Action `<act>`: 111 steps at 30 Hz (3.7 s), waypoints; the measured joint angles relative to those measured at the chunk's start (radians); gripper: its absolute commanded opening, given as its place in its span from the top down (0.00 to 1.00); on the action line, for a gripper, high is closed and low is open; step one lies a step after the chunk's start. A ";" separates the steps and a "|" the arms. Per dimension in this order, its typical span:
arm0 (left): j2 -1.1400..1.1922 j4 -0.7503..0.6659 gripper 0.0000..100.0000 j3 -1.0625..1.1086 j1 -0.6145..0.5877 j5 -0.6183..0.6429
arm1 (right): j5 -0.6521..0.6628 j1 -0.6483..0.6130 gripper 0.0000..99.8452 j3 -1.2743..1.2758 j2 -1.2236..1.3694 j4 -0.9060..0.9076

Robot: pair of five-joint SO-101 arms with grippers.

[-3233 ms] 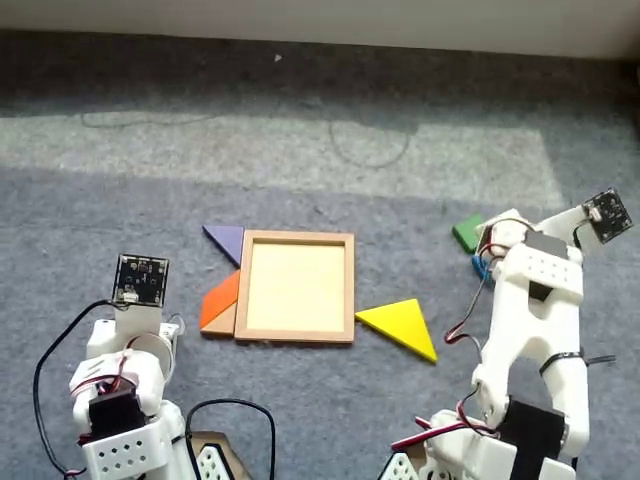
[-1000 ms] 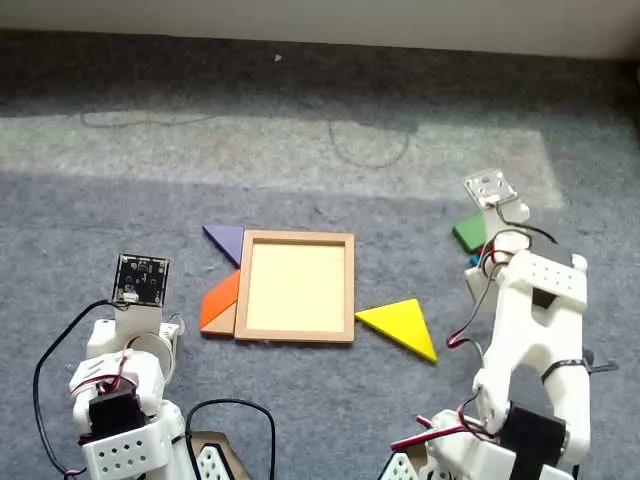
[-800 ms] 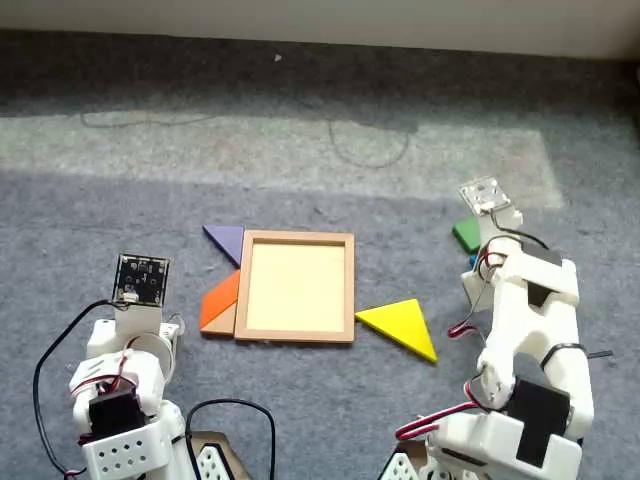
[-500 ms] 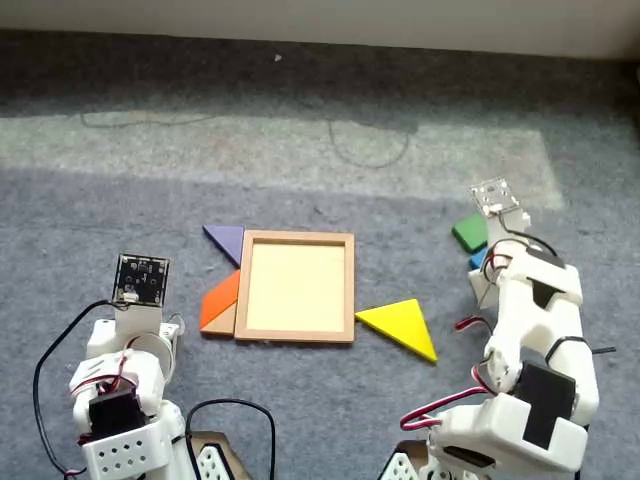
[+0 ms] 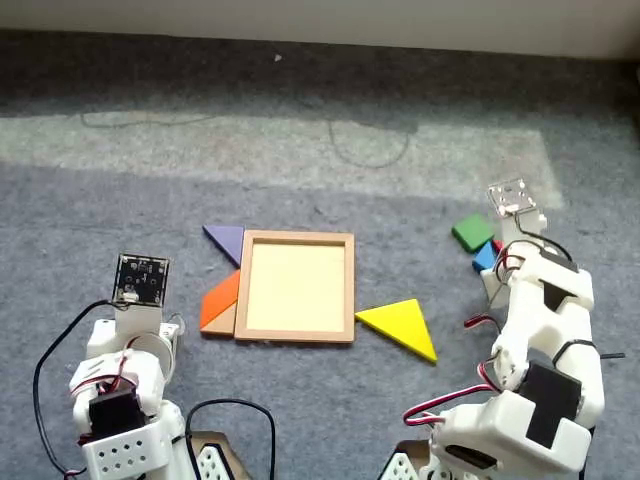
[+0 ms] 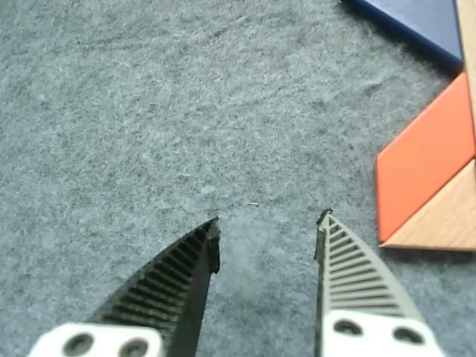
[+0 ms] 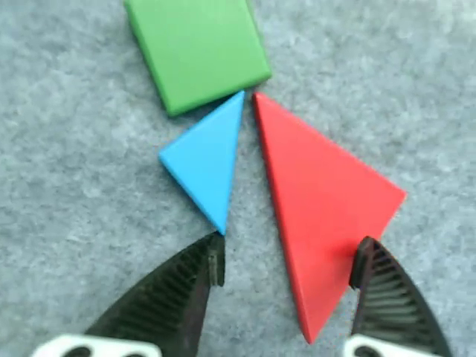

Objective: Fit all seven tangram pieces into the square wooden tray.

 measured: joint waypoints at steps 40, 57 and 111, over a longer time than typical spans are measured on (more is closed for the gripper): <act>0.000 0.000 0.78 0.000 0.000 0.000 | -0.130 0.026 0.99 -0.310 0.394 -0.143; 0.000 0.000 0.78 0.000 0.000 0.000 | -0.133 0.008 0.99 0.003 0.032 -0.146; 0.000 0.000 0.78 0.000 0.000 0.000 | -0.203 -0.974 0.77 0.187 -0.282 -0.104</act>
